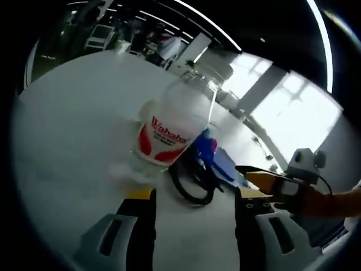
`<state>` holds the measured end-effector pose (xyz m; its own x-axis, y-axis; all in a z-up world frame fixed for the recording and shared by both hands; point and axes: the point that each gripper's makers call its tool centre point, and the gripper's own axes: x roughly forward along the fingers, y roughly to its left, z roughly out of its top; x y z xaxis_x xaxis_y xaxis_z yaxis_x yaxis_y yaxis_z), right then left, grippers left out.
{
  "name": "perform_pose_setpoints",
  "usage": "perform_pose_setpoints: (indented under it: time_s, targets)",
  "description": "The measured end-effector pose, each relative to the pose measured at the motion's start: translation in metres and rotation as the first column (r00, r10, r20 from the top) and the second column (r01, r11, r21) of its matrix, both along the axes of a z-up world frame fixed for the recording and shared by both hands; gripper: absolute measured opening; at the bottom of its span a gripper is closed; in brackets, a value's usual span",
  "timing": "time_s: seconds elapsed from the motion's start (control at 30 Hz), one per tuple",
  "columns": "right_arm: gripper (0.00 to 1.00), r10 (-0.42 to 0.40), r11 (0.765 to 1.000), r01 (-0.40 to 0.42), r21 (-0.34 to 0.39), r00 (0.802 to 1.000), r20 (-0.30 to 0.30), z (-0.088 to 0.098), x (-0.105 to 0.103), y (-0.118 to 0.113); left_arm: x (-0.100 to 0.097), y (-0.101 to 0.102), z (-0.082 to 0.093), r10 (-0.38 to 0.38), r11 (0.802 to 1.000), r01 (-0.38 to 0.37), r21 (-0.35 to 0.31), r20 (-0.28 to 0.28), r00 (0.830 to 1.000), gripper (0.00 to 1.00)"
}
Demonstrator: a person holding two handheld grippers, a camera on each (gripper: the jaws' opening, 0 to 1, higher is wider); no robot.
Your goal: Arrange the tabletop items into an orderly group along one side of the table until the central work area is clear of visible clutter.
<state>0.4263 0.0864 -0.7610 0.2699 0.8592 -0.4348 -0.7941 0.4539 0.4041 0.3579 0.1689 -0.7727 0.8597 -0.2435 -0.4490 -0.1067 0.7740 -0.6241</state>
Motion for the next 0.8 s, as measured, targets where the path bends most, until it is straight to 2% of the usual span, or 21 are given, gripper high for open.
perform_pose_setpoints:
  time_s: [0.13,0.27,0.33,0.6,0.8]
  targets:
    - [0.45,0.002,1.000,-0.002,-0.012,1.000,-0.017,-0.007,0.003,0.001,0.003,0.000,-0.002,0.045,0.998,-0.046,-0.052,-0.019,0.999,0.47]
    - [0.45,0.013,1.000,-0.014,-0.020,0.999,-0.053,-0.014,-0.001,0.004,0.006,-0.002,-0.003,0.049,0.997,-0.051,-0.052,-0.028,0.998,0.47]
    - [0.44,0.018,0.999,-0.020,-0.035,0.998,-0.052,-0.018,-0.001,0.004,0.007,-0.003,-0.005,0.055,0.997,-0.057,-0.056,-0.037,0.998,0.46]
    - [0.44,-0.021,0.999,0.016,-0.045,0.992,-0.126,-0.031,0.003,0.004,0.013,-0.003,-0.008,0.099,0.991,-0.104,-0.088,-0.060,0.993,0.43]
    - [0.44,-0.033,0.998,0.025,-0.057,0.987,-0.156,-0.038,0.004,0.005,0.018,-0.006,-0.013,0.115,0.987,-0.123,-0.101,-0.081,0.990,0.42]
